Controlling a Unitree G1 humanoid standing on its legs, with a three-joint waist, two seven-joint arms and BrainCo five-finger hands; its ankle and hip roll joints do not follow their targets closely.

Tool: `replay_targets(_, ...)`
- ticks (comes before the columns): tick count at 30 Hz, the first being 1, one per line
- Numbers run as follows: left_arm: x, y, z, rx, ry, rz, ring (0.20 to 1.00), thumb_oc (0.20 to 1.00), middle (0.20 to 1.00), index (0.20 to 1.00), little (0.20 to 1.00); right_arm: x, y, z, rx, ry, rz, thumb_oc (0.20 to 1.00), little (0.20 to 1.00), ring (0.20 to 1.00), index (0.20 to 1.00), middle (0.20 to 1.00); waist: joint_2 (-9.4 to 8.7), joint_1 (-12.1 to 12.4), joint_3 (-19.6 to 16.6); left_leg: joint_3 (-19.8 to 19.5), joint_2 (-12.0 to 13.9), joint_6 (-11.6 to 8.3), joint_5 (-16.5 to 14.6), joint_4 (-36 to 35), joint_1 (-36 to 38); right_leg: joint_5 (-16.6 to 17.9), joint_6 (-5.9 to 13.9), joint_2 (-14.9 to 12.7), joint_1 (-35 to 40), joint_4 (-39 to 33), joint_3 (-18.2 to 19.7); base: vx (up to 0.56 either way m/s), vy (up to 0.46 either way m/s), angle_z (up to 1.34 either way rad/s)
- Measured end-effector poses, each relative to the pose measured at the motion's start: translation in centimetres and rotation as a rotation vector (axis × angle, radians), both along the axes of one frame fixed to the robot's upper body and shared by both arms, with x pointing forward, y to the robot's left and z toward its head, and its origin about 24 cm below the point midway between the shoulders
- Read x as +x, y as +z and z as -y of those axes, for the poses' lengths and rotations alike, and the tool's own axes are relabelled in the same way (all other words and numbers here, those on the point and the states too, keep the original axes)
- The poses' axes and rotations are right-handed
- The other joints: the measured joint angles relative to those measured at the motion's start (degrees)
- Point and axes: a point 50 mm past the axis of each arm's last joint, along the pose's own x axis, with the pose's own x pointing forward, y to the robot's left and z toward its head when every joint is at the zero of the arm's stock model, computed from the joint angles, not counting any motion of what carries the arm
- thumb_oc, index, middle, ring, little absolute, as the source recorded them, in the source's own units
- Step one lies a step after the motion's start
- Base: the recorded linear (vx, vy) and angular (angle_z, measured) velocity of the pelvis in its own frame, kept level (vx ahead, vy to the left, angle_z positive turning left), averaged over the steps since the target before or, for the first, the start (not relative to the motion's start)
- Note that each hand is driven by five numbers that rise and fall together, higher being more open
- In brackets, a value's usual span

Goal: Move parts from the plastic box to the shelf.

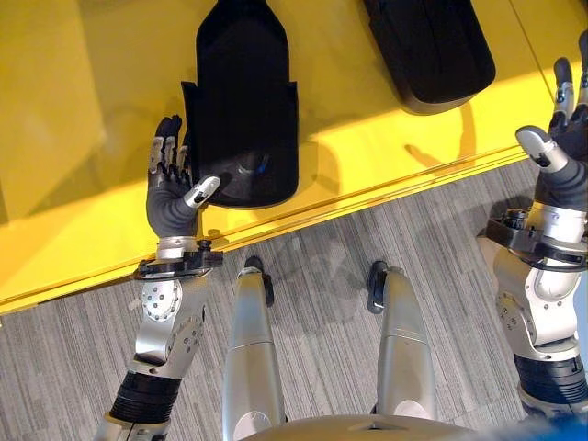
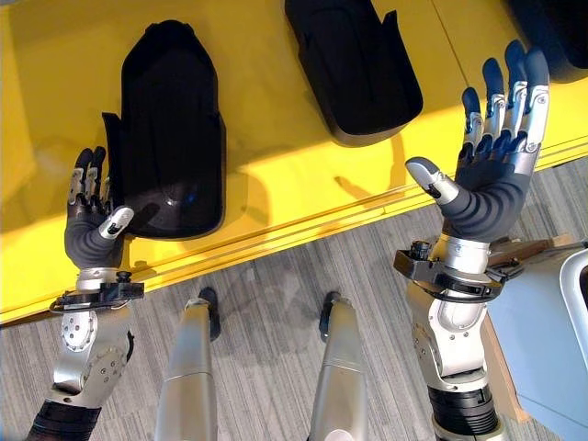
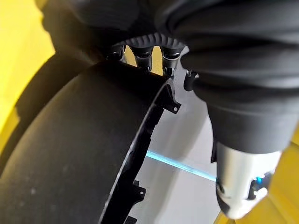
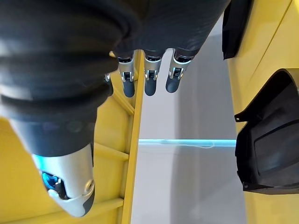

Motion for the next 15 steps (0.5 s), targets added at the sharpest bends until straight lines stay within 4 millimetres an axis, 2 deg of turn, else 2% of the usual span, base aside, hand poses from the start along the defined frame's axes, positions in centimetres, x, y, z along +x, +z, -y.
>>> replay_targets(15, 0.1, 0.3, 1.2, -0.017, -0.076, 0.012, 1.000, 1.000, 1.000, 1.000, 1.000, 0.0, -0.1, 0.0, 0.000, -0.001, -0.003, 1.000, 1.000, 1.000, 1.000, 1.000, -0.01, 0.03, 0.01, 0.06, 0.00, 0.00, 0.00, -0.13, -0.19, -0.06, 0.12, 0.00, -0.42, 0.00, 0.02, 0.00, 0.000, 0.00)
